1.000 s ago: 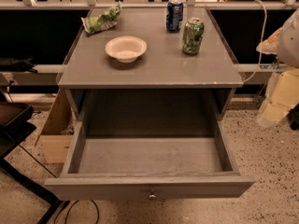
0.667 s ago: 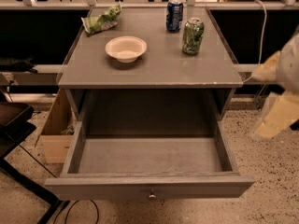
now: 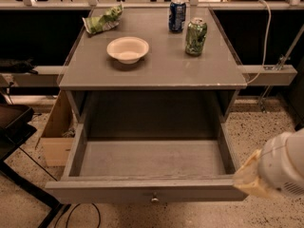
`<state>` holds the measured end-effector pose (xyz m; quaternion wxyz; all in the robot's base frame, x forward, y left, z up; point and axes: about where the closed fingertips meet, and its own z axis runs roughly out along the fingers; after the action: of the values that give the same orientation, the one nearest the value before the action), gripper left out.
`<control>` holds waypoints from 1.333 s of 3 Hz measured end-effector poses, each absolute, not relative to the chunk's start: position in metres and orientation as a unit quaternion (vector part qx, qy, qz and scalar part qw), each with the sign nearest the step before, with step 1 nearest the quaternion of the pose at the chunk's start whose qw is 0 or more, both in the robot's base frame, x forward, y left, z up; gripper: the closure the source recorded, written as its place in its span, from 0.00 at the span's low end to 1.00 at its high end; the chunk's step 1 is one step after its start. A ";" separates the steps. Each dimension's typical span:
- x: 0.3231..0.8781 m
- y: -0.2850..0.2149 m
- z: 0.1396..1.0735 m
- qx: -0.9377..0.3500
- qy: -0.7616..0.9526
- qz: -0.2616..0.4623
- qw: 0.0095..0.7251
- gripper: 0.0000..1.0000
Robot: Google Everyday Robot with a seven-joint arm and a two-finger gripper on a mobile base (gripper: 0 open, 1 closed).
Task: Close top drawer
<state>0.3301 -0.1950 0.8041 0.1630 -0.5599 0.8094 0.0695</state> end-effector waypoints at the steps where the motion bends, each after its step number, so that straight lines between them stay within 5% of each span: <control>1: 0.299 -0.176 0.724 -0.528 0.825 0.128 0.155 0.96; 2: 0.267 -0.152 0.631 -0.494 0.833 0.203 0.145 1.00; 4: 0.299 -0.129 0.543 -0.472 0.825 0.257 0.175 1.00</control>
Offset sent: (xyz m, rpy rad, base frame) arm -0.0864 0.0693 -0.3030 0.3808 0.2864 -0.1779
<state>0.2995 -0.1293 0.5428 0.1755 -0.4716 0.8251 0.2569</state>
